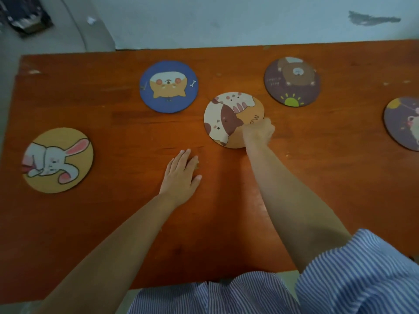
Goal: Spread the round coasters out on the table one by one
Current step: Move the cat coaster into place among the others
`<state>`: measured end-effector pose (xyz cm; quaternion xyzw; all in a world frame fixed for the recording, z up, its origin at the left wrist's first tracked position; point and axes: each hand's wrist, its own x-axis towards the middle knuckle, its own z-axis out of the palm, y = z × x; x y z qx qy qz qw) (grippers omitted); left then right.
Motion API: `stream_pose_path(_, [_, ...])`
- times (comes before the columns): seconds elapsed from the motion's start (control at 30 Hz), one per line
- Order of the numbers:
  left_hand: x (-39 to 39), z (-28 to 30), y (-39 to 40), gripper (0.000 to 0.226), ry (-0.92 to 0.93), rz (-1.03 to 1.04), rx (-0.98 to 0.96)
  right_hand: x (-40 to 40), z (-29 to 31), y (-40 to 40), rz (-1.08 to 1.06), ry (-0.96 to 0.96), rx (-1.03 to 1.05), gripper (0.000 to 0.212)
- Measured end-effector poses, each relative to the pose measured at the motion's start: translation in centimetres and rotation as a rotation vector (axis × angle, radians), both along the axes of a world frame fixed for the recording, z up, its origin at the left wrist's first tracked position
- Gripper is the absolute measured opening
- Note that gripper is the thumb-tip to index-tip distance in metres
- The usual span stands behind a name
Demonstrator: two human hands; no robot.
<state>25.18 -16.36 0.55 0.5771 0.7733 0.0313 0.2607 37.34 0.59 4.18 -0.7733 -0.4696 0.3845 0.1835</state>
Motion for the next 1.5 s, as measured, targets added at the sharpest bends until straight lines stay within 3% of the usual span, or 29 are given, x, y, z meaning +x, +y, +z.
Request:
stream_pose_path(0.07, [-0.1,0.5,0.3,0.053,-0.070,0.080,0.035,1.2,0.2,-0.1,0.146,-0.033,0.054,0.009])
stream_pose_path(0.13, [-0.4,0.8,0.8,0.051,-0.112,0.153,0.078,3.9,0.6,0.0,0.358,-0.106,0.096,0.039])
stream_pose_path(0.17, [-0.5,1.0,1.1,0.050,-0.129,0.176,0.114,5.5,1.1,-0.2,0.460,-0.106,0.059,0.044])
stream_pose_path(0.3, [1.1,1.8,2.8,0.051,-0.164,0.136,0.172,10.4,3.8,-0.6,0.960,-0.176,-0.252,0.021])
stream_pose_path(0.37, [2.8,2.0,3.1,0.056,-0.195,0.019,0.113,11.3,4.2,-1.2,1.200,-0.294,-0.371,0.032])
stream_pose_path(0.47, [6.2,1.9,2.3,0.055,-0.276,-0.165,-0.038,11.2,3.5,-2.6,1.368,-0.364,-0.342,0.036])
stream_pose_path(0.53, [8.3,1.6,1.1,0.044,-0.327,-0.093,-0.050,11.5,2.5,-3.2,1.326,-0.316,-0.254,0.036])
stream_pose_path(0.63, [10.4,1.6,-0.1,0.045,-0.319,0.212,-0.024,13.0,1.6,-4.0,1.237,-0.220,-0.118,0.044])
stream_pose_path(0.77, [13.0,1.8,-1.5,0.021,-0.210,0.380,-0.041,16.3,0.2,-6.4,1.021,-0.432,0.069,0.056])
stream_pose_path(0.87, [14.8,1.7,-2.6,0.023,-0.109,0.505,-0.032,18.9,-0.3,-10.0,0.964,-0.499,0.030,0.055])
stream_pose_path(0.93, [15.7,1.7,-2.9,0.030,-0.084,0.574,-0.034,19.7,-0.9,-12.1,0.925,-0.432,0.031,0.051])
stream_pose_path(1.03, [16.4,1.8,-3.3,0.033,-0.068,0.609,-0.035,19.6,-1.3,-13.0,0.669,-0.212,-0.009,0.052])
stream_pose_path(1.13, [15.9,1.6,-3.7,0.027,-0.245,0.778,0.015,19.4,-1.3,-12.1,0.485,-0.036,-0.046,0.036])
stream_pose_path(1.33, [14.9,1.6,-3.4,0.023,-0.323,0.767,0.043,18.6,-0.8,-9.7,0.588,-0.044,0.172,0.019])
stream_pose_path(1.5, [14.2,1.4,-2.6,0.018,-0.315,0.774,0.050,17.6,-1.5,-8.4,0.640,-0.114,0.135,0.022])
